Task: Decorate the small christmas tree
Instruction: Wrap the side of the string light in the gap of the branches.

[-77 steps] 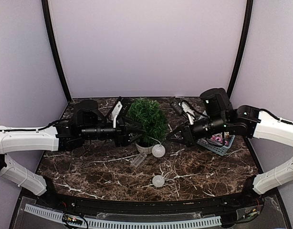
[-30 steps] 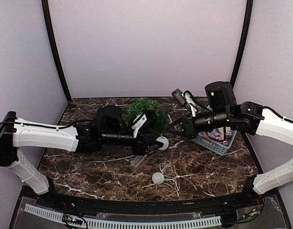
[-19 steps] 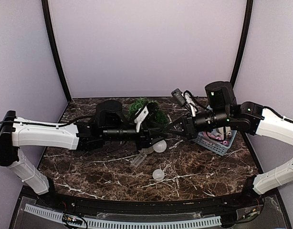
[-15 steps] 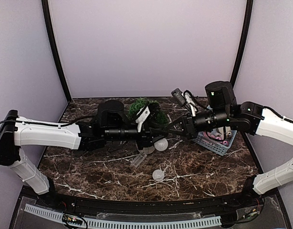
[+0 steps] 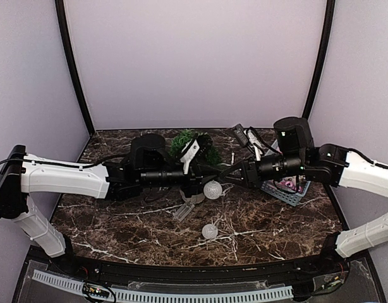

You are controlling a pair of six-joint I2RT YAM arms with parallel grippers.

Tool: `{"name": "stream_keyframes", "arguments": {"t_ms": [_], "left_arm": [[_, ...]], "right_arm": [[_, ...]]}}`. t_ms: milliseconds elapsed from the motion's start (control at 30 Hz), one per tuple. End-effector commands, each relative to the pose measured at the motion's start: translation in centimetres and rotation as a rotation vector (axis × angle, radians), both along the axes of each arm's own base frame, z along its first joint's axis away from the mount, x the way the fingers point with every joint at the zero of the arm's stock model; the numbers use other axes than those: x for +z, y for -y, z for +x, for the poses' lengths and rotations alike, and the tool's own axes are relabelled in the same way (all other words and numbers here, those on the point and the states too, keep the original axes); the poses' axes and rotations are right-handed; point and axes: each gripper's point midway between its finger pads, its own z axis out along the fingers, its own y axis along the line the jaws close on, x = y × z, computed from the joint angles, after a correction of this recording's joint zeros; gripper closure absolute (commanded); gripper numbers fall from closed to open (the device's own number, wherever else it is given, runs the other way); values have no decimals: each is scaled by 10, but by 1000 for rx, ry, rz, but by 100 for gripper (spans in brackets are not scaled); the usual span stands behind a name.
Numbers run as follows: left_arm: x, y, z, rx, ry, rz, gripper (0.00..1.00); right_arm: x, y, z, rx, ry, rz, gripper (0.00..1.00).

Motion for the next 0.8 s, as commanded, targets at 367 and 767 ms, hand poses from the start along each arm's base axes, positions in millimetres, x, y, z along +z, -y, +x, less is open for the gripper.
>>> {"name": "stream_keyframes", "arguments": {"t_ms": [367,767], "left_arm": [[49,-5,-13,-31,-25,-158,100],[47,-4,-14,-39,-34,-154,100]], "right_arm": [[-48,38,-7,-146,29,143,19],[-128,36,-25,-116,-50,73,22]]}}
